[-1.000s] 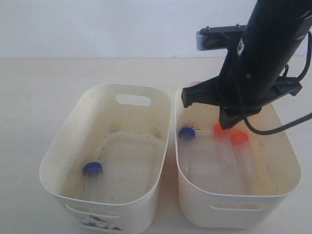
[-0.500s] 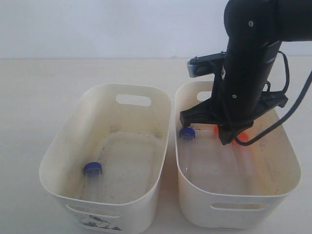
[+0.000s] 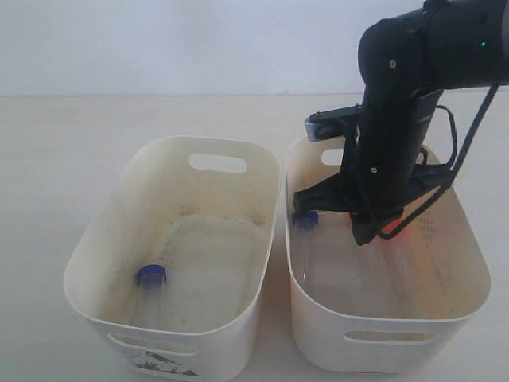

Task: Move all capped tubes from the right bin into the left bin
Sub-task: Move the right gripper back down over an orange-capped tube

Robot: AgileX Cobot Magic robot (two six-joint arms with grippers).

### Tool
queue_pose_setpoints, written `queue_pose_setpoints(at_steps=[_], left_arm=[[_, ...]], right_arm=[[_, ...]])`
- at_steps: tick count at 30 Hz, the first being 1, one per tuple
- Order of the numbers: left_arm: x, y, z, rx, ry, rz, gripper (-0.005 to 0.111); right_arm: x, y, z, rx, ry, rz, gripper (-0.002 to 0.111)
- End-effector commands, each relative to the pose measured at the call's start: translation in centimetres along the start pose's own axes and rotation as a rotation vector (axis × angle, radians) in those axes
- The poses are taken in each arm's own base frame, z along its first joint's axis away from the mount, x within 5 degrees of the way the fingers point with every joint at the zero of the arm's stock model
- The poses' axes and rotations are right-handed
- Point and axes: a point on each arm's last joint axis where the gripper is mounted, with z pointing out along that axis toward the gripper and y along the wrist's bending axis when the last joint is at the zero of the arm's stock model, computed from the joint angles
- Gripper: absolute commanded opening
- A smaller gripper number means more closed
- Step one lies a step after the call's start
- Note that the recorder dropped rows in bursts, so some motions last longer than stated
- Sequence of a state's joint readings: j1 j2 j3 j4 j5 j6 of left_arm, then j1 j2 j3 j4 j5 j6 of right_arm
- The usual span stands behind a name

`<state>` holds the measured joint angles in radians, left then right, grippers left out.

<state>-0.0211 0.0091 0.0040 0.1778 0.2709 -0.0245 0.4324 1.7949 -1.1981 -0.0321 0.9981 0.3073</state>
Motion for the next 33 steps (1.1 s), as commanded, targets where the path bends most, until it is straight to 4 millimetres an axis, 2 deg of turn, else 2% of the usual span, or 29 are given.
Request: queue_pose_setpoints(at_steps=[1, 10, 16, 19, 23, 25, 27, 33], left_arm=[[-0.2, 0.0, 0.0, -0.001, -0.015, -0.013, 0.004], [-0.2, 0.0, 0.0, -0.001, -0.015, -0.013, 0.004], [-0.2, 0.0, 0.0, -0.001, -0.015, -0.013, 0.004], [-0.2, 0.0, 0.0, -0.001, -0.015, -0.013, 0.004], [-0.2, 0.0, 0.0, -0.001, -0.015, -0.013, 0.004], [-0.2, 0.0, 0.0, -0.001, -0.015, -0.013, 0.004], [-0.2, 0.0, 0.0, -0.001, -0.015, -0.013, 0.004], [-0.2, 0.0, 0.0, -0.001, -0.015, -0.013, 0.004]], right_arm=[[-0.3, 0.2, 0.7, -0.026, 0.005, -0.003, 0.000], [-0.9, 0.4, 2.3, -0.027, 0.001, -0.003, 0.000], [-1.2, 0.5, 2.3, -0.039, -0.038, 0.000, 0.000], [-1.2, 0.4, 2.3, -0.028, -0.031, -0.011, 0.010], [-1.0, 0.2, 2.3, -0.010, -0.008, -0.020, 0.042], [-1.0, 0.1, 2.4, 0.003, -0.006, -0.022, 0.054], [-1.0, 0.1, 2.3, 0.010, -0.008, -0.027, 0.056], [-1.2, -0.4, 3.4, 0.073, 0.001, -0.011, 0.053]])
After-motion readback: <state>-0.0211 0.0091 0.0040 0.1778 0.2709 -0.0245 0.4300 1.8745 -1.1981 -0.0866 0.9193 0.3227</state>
